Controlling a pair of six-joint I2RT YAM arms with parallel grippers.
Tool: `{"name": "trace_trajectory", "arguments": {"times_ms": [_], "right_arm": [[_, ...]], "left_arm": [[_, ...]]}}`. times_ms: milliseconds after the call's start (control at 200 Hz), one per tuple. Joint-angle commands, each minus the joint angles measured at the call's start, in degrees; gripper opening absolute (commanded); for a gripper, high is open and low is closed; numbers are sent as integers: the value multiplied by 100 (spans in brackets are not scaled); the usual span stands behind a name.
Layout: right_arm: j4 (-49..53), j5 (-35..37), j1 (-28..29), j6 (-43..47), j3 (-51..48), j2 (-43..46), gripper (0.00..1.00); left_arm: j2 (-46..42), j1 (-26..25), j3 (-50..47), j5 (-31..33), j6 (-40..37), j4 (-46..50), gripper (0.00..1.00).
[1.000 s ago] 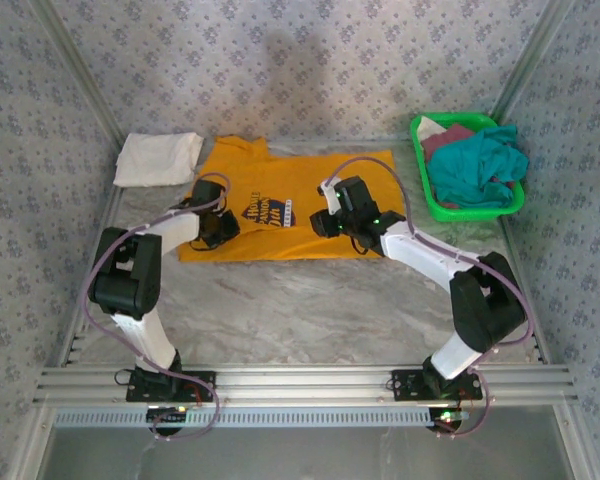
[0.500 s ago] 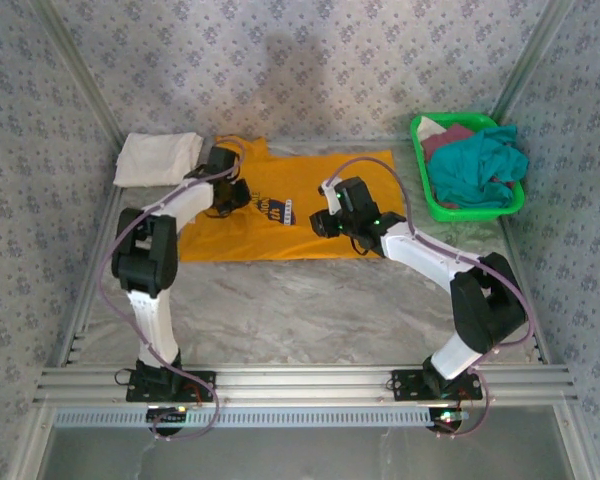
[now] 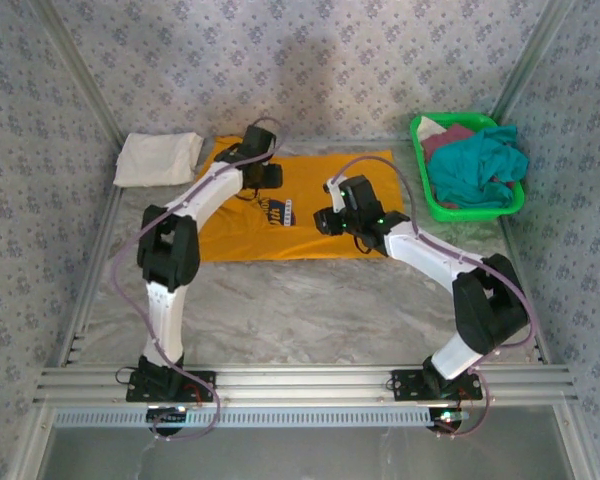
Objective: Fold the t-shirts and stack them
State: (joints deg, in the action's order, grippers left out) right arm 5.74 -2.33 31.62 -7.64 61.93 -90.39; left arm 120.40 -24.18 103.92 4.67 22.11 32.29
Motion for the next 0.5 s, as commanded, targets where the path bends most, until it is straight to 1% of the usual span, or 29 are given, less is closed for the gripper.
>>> {"name": "trace_trajectory", "arguments": {"times_ms": [0,120,205,340,380,390,440,495], "right_arm": [[3,-18,-61,-106,-93,188,48],[-85,-138,-103,-150,-78,99,48],[-108,-162,-110,-184,-67,26,48],[-85,-145,-108,-196,-82,12,48],[-87,-120,-118,-181,-109,24,48],[-81,-115,-124,-178,-111,26,48],[-35,-65,-137,-159,-114,38,48],[-19,-47,-168,-150,-135,47,48]], "left_arm": [[-317,343,-501,-214,281,-261,52],[179,427,-98,-128,242,245,52],[530,441,242,-89,173,377,52],[991,441,750,-8,86,545,49],[1151,441,1100,11,41,629,48],[1185,441,1149,13,26,629,47],[1358,424,1385,73,-25,894,38],[1511,414,1606,109,-95,1019,36]]}}
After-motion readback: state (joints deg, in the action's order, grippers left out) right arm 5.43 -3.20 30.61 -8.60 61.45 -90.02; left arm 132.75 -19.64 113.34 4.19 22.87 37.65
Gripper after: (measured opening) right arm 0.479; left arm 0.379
